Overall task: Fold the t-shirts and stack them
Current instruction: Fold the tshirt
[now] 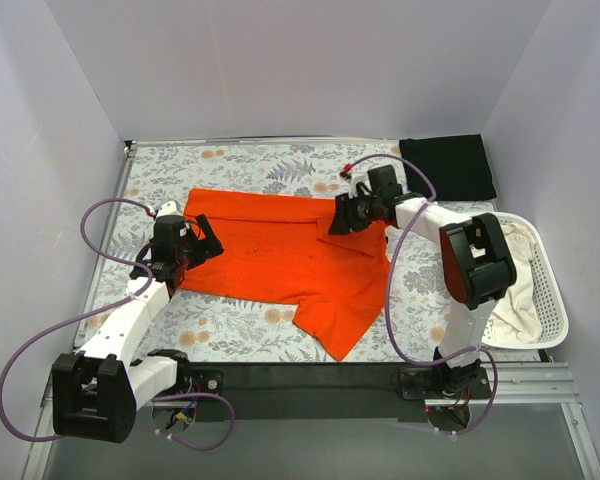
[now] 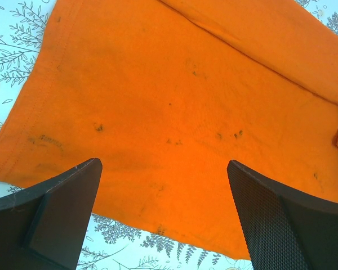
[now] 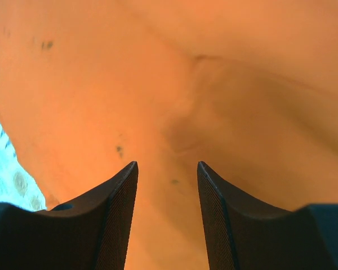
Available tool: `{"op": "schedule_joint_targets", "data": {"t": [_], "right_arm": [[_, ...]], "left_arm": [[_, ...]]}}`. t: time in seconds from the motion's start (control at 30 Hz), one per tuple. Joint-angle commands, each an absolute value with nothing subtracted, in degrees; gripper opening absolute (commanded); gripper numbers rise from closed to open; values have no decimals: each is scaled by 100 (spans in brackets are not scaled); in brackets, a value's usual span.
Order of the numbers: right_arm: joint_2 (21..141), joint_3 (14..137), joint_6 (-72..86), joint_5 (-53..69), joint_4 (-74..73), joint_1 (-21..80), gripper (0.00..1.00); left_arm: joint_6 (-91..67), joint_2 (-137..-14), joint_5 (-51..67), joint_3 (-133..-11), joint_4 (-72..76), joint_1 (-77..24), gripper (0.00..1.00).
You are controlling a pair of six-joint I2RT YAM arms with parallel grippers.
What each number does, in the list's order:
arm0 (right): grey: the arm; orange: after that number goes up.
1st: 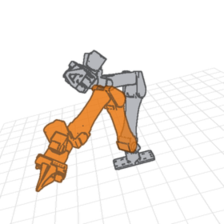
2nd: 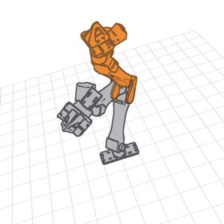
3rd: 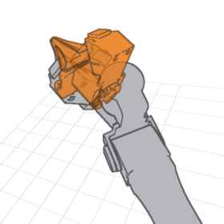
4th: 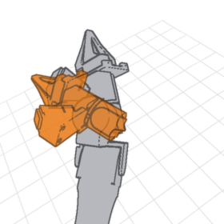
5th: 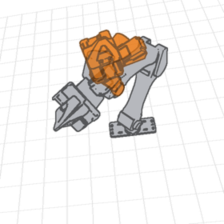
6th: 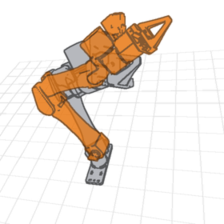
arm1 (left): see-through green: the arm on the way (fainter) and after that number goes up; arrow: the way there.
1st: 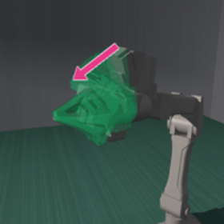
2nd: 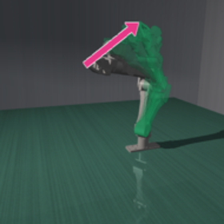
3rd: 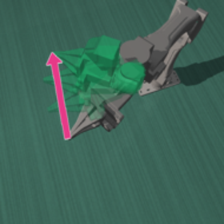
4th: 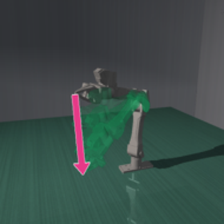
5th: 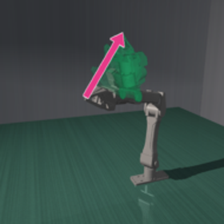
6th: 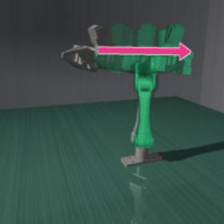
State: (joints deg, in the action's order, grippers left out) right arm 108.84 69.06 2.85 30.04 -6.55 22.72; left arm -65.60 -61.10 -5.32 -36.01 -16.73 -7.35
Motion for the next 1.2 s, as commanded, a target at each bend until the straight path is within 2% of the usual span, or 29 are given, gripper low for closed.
{"op": "schedule_joint_targets", "data": {"t": [0.0, 0.13, 0.5, 0.87, 1.17], "right_arm": [[10354, 7154, 763, 2418, -589, 1690, 45], [10336, 7312, 1429, 2171, -432, 1205, 45], [11074, 6909, 2584, 2523, 773, 378, 42], [11171, 6460, 2198, 2294, 774, 97, 41], [9977, 6188, 1127, 1803, 248, 421, 41]], "left_arm": [[-6530, -6108, -492, -3797, -1626, -747, 87], [-6548, -6161, -466, -3805, -1617, -747, 87], [-6530, -6231, -510, -3806, -1626, -747, 86], [-6530, -6231, -501, -3797, -1617, -747, 86], [-6539, -6223, -475, -3806, -1626, -747, 86]]}}
